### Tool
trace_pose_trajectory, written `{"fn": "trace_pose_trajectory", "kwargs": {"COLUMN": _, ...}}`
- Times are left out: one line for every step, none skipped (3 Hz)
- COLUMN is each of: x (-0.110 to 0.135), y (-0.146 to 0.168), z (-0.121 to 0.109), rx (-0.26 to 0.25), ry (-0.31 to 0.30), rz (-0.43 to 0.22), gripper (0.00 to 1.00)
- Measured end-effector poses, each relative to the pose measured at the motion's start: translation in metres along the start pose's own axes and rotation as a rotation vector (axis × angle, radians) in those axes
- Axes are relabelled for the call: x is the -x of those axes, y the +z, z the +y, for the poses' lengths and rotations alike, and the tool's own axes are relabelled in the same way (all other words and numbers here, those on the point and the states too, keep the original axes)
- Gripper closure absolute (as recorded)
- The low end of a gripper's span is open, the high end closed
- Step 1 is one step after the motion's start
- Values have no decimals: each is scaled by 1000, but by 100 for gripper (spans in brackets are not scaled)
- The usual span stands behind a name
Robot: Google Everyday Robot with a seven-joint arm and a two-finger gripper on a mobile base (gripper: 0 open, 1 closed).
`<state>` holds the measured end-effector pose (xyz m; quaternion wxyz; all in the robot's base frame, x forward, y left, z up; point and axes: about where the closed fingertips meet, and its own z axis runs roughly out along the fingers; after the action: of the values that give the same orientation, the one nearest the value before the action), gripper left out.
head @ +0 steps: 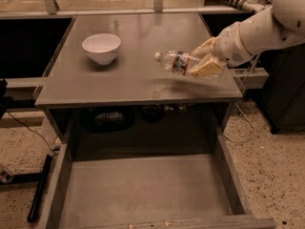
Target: Place water bottle into top drawer
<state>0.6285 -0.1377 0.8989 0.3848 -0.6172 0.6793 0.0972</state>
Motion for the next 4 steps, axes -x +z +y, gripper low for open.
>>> {"fn": "trace_pose_trajectory", "kwargs": {"x": -15, "y": -26, "z": 29, "rx": -36, "ry": -20, "rz": -3, "gripper": 100}}
{"fn": "trace_pose_trajectory", "kwargs": {"x": -33, "y": -43, "z": 60, "rx": -66, "ry": -23, "rz": 31, "gripper": 100}}
{"fn": "trace_pose_trajectory", "kwargs": {"x": -53, "y": -52, "z": 102, "rx": -43, "ry": -26, "rz": 73, "gripper": 100}}
{"fn": "trace_pose_trajectory", "kwargs": {"x": -53, "y": -52, "z": 102, "rx": -43, "ry": -26, "rz": 73, "gripper": 100}}
